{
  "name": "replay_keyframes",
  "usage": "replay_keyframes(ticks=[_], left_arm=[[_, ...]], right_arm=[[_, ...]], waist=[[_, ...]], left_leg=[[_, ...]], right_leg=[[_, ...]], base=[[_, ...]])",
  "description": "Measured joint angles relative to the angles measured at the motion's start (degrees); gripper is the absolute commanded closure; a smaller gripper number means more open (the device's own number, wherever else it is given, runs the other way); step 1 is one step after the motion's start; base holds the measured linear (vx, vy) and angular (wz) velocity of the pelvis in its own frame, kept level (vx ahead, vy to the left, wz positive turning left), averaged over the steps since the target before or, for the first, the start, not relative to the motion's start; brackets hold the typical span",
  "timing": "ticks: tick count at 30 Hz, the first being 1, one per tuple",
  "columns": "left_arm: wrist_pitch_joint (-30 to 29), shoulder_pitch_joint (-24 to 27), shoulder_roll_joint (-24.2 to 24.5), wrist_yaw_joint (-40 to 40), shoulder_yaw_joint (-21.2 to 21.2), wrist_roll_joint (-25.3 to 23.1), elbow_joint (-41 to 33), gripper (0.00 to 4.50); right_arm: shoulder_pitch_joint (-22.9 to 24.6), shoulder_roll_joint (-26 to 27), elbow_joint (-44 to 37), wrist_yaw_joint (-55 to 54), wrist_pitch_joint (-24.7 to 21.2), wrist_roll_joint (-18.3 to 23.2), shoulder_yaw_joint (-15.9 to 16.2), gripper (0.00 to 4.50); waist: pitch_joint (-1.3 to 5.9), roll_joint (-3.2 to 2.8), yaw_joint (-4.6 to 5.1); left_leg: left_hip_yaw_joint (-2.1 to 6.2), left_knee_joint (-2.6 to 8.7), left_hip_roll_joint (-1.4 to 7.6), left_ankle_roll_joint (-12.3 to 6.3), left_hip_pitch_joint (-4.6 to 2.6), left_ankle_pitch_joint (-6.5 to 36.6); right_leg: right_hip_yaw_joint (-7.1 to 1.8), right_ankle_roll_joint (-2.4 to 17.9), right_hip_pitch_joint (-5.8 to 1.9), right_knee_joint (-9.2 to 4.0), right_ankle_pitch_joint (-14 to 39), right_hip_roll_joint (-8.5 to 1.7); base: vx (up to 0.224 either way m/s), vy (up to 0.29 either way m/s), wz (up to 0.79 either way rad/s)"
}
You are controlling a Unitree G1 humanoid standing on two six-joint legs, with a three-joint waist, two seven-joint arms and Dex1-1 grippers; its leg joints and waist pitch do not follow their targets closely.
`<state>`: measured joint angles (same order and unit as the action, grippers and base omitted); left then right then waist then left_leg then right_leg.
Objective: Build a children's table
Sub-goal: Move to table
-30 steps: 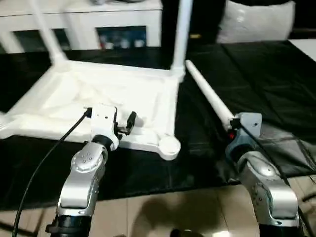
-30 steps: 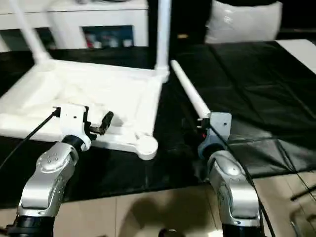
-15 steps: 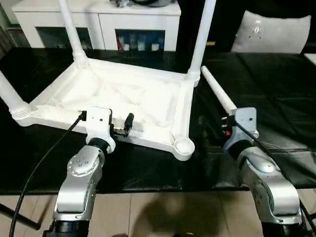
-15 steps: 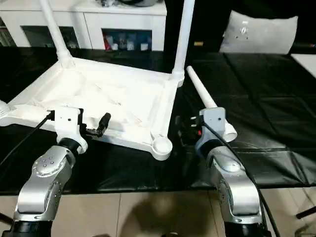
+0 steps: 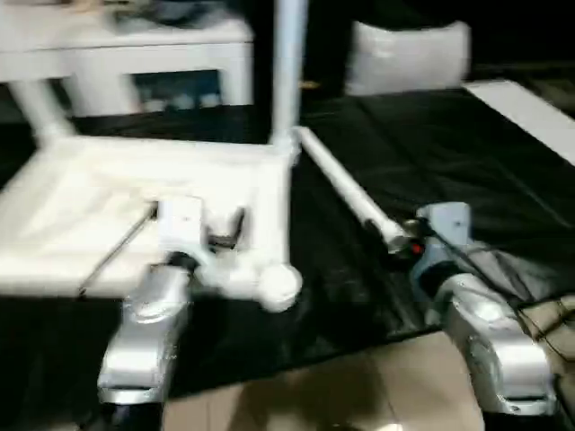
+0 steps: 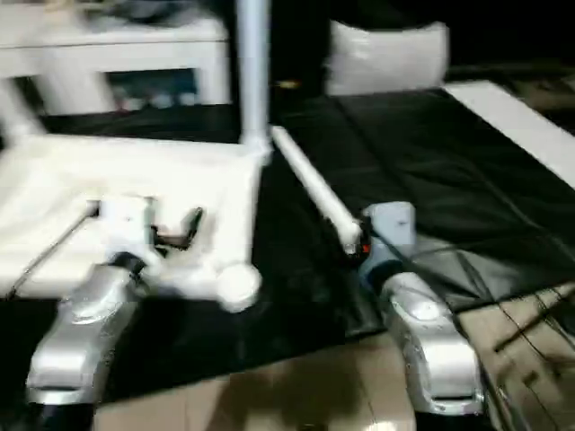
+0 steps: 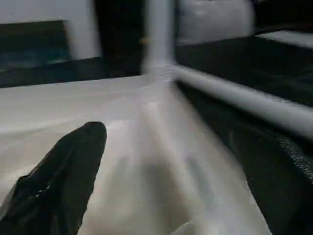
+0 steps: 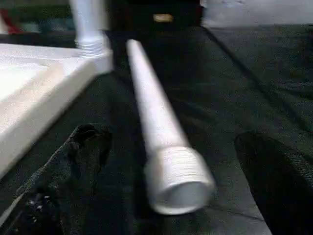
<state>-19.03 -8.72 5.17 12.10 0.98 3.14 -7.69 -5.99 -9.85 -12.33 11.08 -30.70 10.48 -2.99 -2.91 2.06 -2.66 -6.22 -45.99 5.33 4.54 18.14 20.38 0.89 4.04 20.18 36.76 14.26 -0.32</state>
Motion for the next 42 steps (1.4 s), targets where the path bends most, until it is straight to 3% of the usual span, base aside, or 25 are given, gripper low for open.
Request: replay_keyframes(ticks=[1, 2, 3, 4, 5, 6, 7, 8, 9, 10, 11, 12, 13, 14, 15, 16, 17, 20, 22, 25, 28, 36, 42], left_arm=[[0.0, -0.1, 0.1, 0.0, -0.1, 0.0, -0.1, 0.03], [0.0, -0.1, 0.3, 0.0, -0.2, 0.0, -0.1, 0.03], [0.0, -0.1, 0.4, 0.0, -0.2, 0.0, -0.1, 0.03], [0.0, 0.5, 0.6, 0.0, -0.3, 0.0, -0.2, 0.03], [0.0, 1.0, 1.0, 0.0, -0.7, 0.0, -0.1, 0.03], [-0.1, 1.2, 1.5, -0.1, -1.7, -0.1, 0.0, 0.03], [-0.1, 1.2, 1.7, -0.3, -2.4, -0.1, 0.0, 0.03], [-0.1, 1.2, 1.7, -0.4, -2.6, -0.1, 0.0, 0.03], [-0.1, 1.2, 1.6, -0.4, -2.5, -0.1, 0.0, 0.03], [0.0, 1.1, 1.5, -0.4, -2.5, -0.1, 0.0, 0.03], [0.1, 1.2, 1.0, -0.5, -2.4, -0.1, 0.0, 0.03], [0.2, 1.1, 0.0, -0.5, -1.9, 0.0, 0.1, 0.03], [0.4, 1.0, -0.6, -0.5, -0.6, 0.1, 0.0, 0.03], [0.6, 1.0, -0.7, -0.4, 0.1, 0.4, -0.1, 0.03], [0.8, 1.0, -0.3, -0.5, -0.1, 0.5, -0.1, 0.03], [0.8, 1.0, 0.3, -0.5, -0.3, 0.5, -0.1, 0.03], [0.8, 1.0, 0.7, -0.5, -0.7, 0.5, 0.0, 0.03], [0.8, 0.9, 2.6, 0.6, -1.1, 0.5, 0.0, 0.03], [0.5, 0.6, 4.4, 3.3, -1.2, 1.1, 0.1, 0.03], [-2.0, -1.1, 7.6, 9.5, 0.1, 2.9, -0.1, 0.03], [-3.2, -1.4, 9.4, 13.1, 3.1, 3.2, -0.2, 0.03], [-10.0, -3.8, 15.4, 23.2, 7.6, 6.2, -4.6, 0.03], [-13.2, -4.7, 17.5, 25.6, 8.0, 7.6, -5.5, 0.00]], right_arm=[[0.0, 0.1, 0.0, 0.0, 0.0, 0.0, 0.1, 0.00], [-0.1, 0.1, -0.1, 0.0, 0.0, 0.0, 0.2, 0.00], [-0.1, 0.0, -0.2, 0.1, 0.1, 0.0, 0.2, 0.00], [0.1, 0.1, -0.1, 0.1, 0.1, 0.0, 0.6, 0.00], [0.2, 0.5, 0.0, 0.3, 0.0, 0.0, 1.6, 0.00], [-0.4, 0.7, -0.3, 0.7, 0.0, 0.0, 2.8, 0.00], [-0.6, 0.7, -0.7, 0.7, 0.0, 0.0, 3.0, 0.00], [-0.6, 0.5, -0.7, 0.8, 0.0, 0.0, 3.0, 0.00], [-0.6, 0.4, -0.7, 0.8, 0.0, 0.0, 3.0, 0.00], [-0.7, 0.2, -0.7, 1.0, 0.0, -0.1, 3.1, 0.00], [-0.7, -0.2, -0.5, 1.1, 0.0, -0.1, 2.9, 0.00], [-0.5, -1.1, -0.3, 1.2, -0.1, -0.1, 2.1, 0.00], [-0.6, -1.5, -0.1, 1.2, -0.1, -0.1, 1.4, 0.00], [-0.8, -1.9, 0.0, 1.2, -0.1, -0.3, 0.9, 0.00], [-1.2, -2.0, 0.1, 1.3, -0.1, -0.4, 0.7, 0.00], [-1.5, -2.1, 0.1, 1.4, -0.1, -0.4, 0.8, 0.00], [-1.8, -2.1, 0.2, 1.6, -0.1, -0.4, 1.1, 0.00], [-4.2, -2.7, 1.9, 1.9, -1.6, -0.5, 2.2, 0.00], [-6.8, -3.5, 3.5, 1.8, -4.2, -1.1, 2.4, 0.00], [-12.4, -4.9, 9.0, 1.0, -8.7, -2.4, 2.9, 0.00], [-15.6, -5.5, 14.7, 0.4, -10.4, -4.2, 3.5, 0.00], [-31.7, -7.9, 33.5, 7.7, -14.7, -3.9, 5.1, 0.00], [-38.9, -7.2, 48.1, 11.5, -13.7, -4.2, 5.9, 0.17]], waist=[[0.03, -0.11, -0.07], [0.10, -0.94, -0.06], [0.03, -2.28, -0.08], [-0.15, -3.57, -0.38], [-0.35, -3.96, -0.07], [-0.16, -3.23, 0.55], [-0.02, -2.95, 0.87], [0.07, -2.81, 1.08], [0.16, -2.54, 1.43], [0.17, -1.66, 1.82], [0.23, -1.26, 2.03], [0.49, -1.52, 1.19], [0.53, -1.39, 0.55], [0.69, -1.60, 0.28], [0.78, -1.66, 0.22], [0.77, -1.64, 0.24], [0.76, -1.56, 0.17], [0.72, -1.54, -0.14], [0.60, -1.69, -0.19], [0.32, -2.01, -0.12], [0.15, -2.21, -0.27], [0.01, -2.43, -0.46], [0.00, -2.42, -1.04]], left_leg=[[0.66, 1.36, 0.10, 0.53, 2.26, -1.0], [1.11, 4.45, 0.71, -0.11, 3.94, -2.7], [1.32, 8.80, 1.72, -1.66, 4.67, -5.1], [1.86, 8.94, 3.29, -3.02, 4.57, -9.6], [2.33, 8.87, 3.59, -3.21, 3.98, -8.9], [2.31, 9.30, 2.83, -3.32, 3.70, -8.7], [2.29, 9.30, 2.39, -3.42, 3.61, -8.5], [2.23, 9.30, 2.09, -3.51, 3.41, -8.3], [2.05, 9.30, 1.74, -3.40, 3.18, -8.0], [1.55, 9.35, 1.22, -3.40, 2.96, -7.9], [1.32, 9.34, 1.14, -3.41, 2.99, -7.8], [0.97, 8.82, 1.33, -6.86, 3.84, -7.3], [0.83, 8.67, 1.43, -8.90, 4.14, -7.5], [0.82, 9.24, 1.59, -8.38, 4.33, -7.9], [1.01, 9.88, 2.28, -4.77, 4.14, -8.3], [1.08, 10.30, 2.60, -2.43, 4.12, -8.8], [1.08, 10.36, 2.66, -1.62, 4.12, -9.1], [1.14, 10.47, 2.73, -1.44, 4.12, -9.2], [1.02, 10.61, 2.82, -1.48, 4.05, -9.0], [0.22, 10.62, 2.90, -1.60, 3.68, -9.1], [-0.71, 10.63, 3.11, -1.57, 3.59, -9.2], [-1.18, 10.75, 3.69, -1.97, 4.24, -10.1], [-2.12, 11.13, 4.26, -1.99, 4.31, -10.2]], right_leg=[[0.38, 0.1, -0.55, -0.08, 0.4, 0.35], [1.34, 0.2, -1.30, -0.21, 0.9, 1.11], [2.60, 0.0, -2.21, -0.39, 1.4, 2.16], [3.51, -0.3, -3.67, -0.51, 2.1, 3.05], [4.54, -0.9, -4.25, -0.64, 2.6, 2.58], [4.33, -0.3, -3.55, 1.83, 4.0, 1.21], [3.84, -0.4, -2.75, 3.79, 4.4, -0.01], [2.99, -1.0, -2.06, 4.78, 4.4, -1.08], [2.10, -2.1, -1.15, 4.67, 4.0, -2.58], [1.23, -3.1, -0.66, 3.02, 3.5, -3.94], [0.85, -6.1, -0.64, 2.98, 3.1, -4.48], [0.83, -5.6, -1.19, 2.15, 2.9, -3.89], [0.84, -5.5, -1.19, 1.86, 2.7, -3.71], [0.99, -5.5, -1.20, 1.75, 2.6, -3.23], [1.43, -5.3, -1.10, 1.66, 2.5, -2.87], [1.59, -5.2, -0.93, 1.63, 2.4, -2.70], [1.60, -5.2, -0.75, 1.60, 2.3, -2.66], [1.46, -5.2, -0.65, 1.04, 1.8, -2.72], [1.51, -4.7, -0.97, 0.28, 1.5, -2.73], [1.31, -4.2, -1.25, 0.22, 1.2, -3.05], [1.17, -4.2, -1.22, 0.27, 0.9, -3.37], [1.23, -4.2, -0.41, 0.35, 0.5, -3.14], [1.26, -4.1, -0.09, 0.28, 0.6, -3.07]], base=[[0.131, -0.040, -0.18], [0.056, -0.016, -0.02], [0.122, 0.001, 0.08], [0.166, 0.078, -0.03], [0.251, 0.098, 0.03], [0.185, 0.081, -0.06], [0.142, 0.026, 0.11], [0.103, -0.010, 0.06], [0.103, -0.010, 0.06], [0.081, -0.066, 0.05], [0.091, -0.107, 0.06], [0.091, -0.107, 0.06], [0.084, -0.110, -0.03], [0.057, -0.089, -0.08], [0.057, -0.089, -0.08], [0.040, -0.052, -0.02], [0.000, 0.000, 0.00], [0.000, 0.000, 0.00], [-0.031, 0.019, 0.00], [-0.078, 0.040, 0.02], [-0.044, 0.019, 0.02], [0.000, 0.000, 0.00], [0.000, 0.000, 0.00]])
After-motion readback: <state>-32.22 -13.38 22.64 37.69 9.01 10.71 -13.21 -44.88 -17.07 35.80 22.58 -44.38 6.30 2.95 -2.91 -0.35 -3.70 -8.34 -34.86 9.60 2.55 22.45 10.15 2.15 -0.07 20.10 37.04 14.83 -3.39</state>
